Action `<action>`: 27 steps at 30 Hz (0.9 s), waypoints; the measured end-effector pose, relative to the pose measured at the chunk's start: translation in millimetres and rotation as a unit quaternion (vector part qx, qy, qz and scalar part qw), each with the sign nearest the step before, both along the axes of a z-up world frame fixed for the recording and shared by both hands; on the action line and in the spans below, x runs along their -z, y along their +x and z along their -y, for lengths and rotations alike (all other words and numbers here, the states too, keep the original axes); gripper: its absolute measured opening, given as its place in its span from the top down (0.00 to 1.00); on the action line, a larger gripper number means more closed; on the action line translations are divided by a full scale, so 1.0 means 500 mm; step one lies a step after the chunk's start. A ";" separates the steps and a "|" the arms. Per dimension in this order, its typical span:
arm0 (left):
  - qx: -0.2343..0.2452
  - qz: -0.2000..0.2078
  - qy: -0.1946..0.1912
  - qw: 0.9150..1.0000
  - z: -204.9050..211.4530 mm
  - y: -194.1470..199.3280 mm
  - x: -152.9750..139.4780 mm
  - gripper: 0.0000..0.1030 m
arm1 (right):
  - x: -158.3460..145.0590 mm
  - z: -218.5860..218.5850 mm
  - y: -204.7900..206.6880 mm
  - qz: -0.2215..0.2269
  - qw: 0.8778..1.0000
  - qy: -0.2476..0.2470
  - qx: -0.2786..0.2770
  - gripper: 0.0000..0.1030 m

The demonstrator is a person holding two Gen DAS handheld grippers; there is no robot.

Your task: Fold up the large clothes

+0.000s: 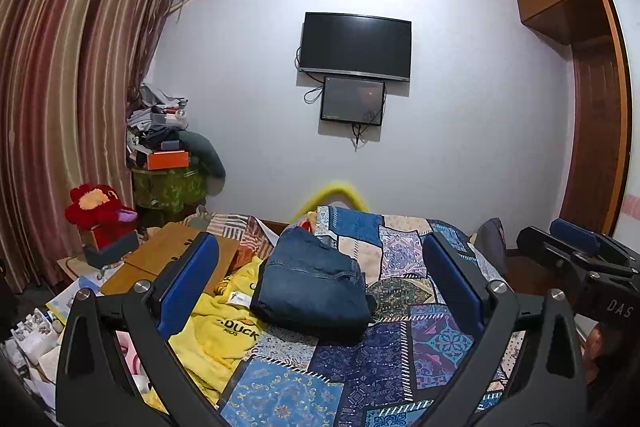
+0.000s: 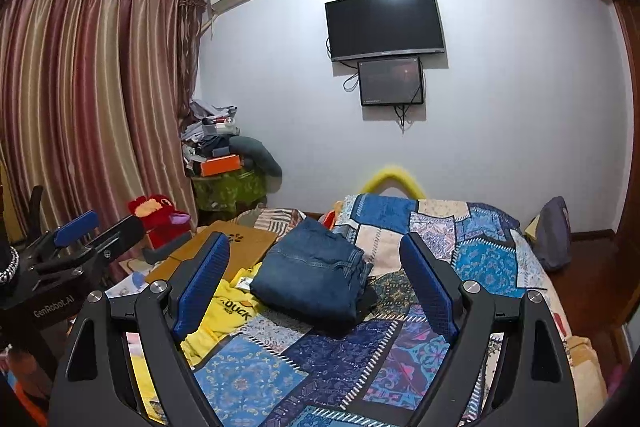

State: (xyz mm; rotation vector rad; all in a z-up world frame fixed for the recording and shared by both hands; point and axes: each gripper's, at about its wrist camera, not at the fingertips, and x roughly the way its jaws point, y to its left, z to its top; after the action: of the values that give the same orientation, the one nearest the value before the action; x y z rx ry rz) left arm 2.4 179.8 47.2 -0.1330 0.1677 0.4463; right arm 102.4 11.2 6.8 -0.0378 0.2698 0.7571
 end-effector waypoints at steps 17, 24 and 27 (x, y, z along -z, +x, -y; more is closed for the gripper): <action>0.015 -0.010 0.006 1.000 0.025 0.021 0.001 0.01 | -0.006 0.006 0.000 -0.009 1.000 0.006 0.000 0.18; 0.019 -0.014 0.004 1.000 0.026 0.024 0.002 0.01 | -0.005 0.007 0.001 -0.011 1.000 0.006 0.001 0.18; 0.025 -0.015 0.003 1.000 0.028 0.027 0.004 0.01 | -0.005 0.008 0.001 -0.012 1.000 0.008 0.002 0.18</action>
State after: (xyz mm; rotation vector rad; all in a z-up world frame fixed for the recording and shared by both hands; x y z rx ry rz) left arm 16.1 165.8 45.3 -0.1160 0.1995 0.3982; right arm 103.0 7.1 9.5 -0.0134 0.2875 0.7565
